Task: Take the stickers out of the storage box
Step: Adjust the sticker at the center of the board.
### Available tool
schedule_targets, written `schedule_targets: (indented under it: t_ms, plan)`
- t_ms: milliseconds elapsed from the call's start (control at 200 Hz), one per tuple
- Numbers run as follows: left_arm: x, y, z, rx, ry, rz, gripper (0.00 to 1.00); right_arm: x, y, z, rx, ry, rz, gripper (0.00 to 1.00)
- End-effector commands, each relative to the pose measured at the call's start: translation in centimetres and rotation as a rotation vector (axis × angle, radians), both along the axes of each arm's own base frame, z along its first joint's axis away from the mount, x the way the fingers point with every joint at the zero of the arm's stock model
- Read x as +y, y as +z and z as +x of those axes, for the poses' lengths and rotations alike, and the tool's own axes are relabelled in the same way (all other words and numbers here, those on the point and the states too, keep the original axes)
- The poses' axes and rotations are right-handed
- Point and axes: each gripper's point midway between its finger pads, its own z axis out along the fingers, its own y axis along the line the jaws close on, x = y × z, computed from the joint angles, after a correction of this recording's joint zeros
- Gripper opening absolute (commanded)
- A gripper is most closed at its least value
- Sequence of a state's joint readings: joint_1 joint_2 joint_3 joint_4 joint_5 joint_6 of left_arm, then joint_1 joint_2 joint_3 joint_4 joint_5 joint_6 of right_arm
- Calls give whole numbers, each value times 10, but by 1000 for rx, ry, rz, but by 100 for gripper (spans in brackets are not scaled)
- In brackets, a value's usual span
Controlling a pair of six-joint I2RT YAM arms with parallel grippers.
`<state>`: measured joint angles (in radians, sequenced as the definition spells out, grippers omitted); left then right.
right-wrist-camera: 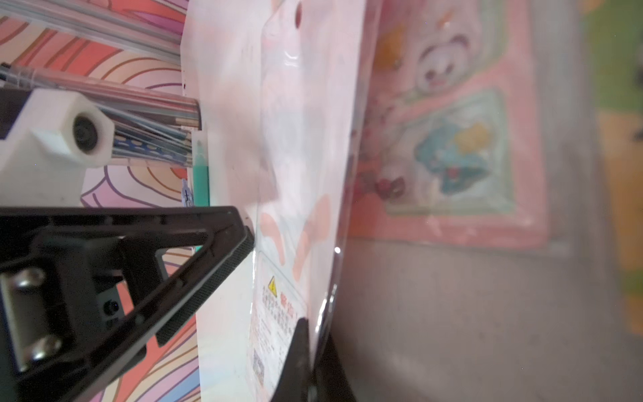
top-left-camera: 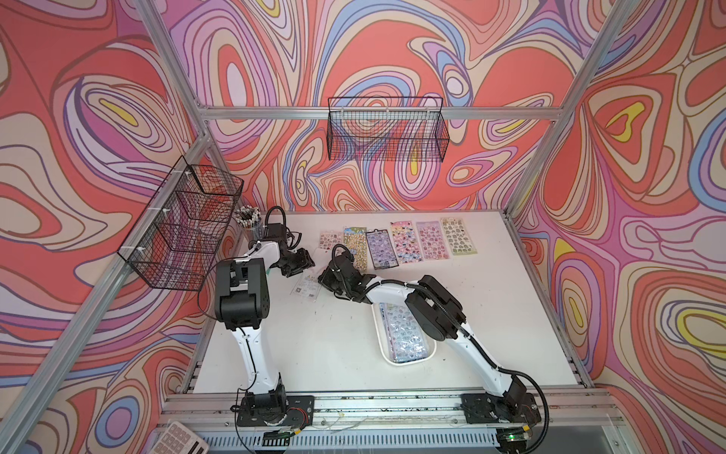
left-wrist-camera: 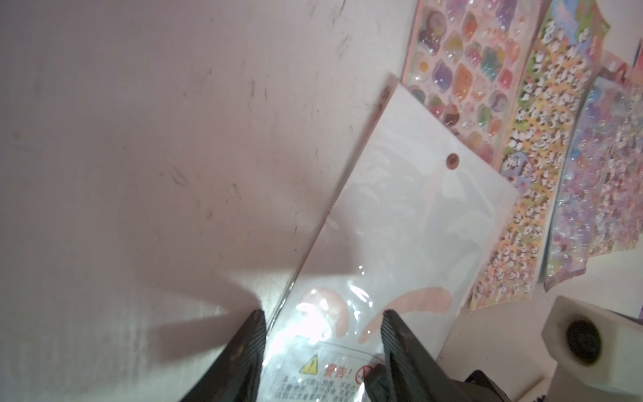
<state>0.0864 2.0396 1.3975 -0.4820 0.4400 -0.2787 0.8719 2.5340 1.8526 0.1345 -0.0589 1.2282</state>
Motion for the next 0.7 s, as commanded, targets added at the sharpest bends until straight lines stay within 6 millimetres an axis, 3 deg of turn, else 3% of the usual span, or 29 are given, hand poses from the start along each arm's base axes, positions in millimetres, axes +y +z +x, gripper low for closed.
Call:
schedule_targets:
  t_ms: [0,180,305,431,576,696]
  plan:
    - [-1,-11,-31,115,9,17,58,-11,-7,-10,8,5,-71,0]
    - [7,39,-23,6,30,66,61,-23,27,-11,-71,22,-121,0]
    - [15,79,-29,-86,60,127,61,-29,53,-15,-121,54,-158,0]
    - [15,116,-52,-198,64,253,61,-35,73,-19,-150,81,-183,0]
    - [-13,157,-88,-339,-40,433,60,-40,100,-24,-183,112,-202,0]
    - [-27,180,-119,-425,-96,472,58,-56,115,-23,-166,122,-180,0]
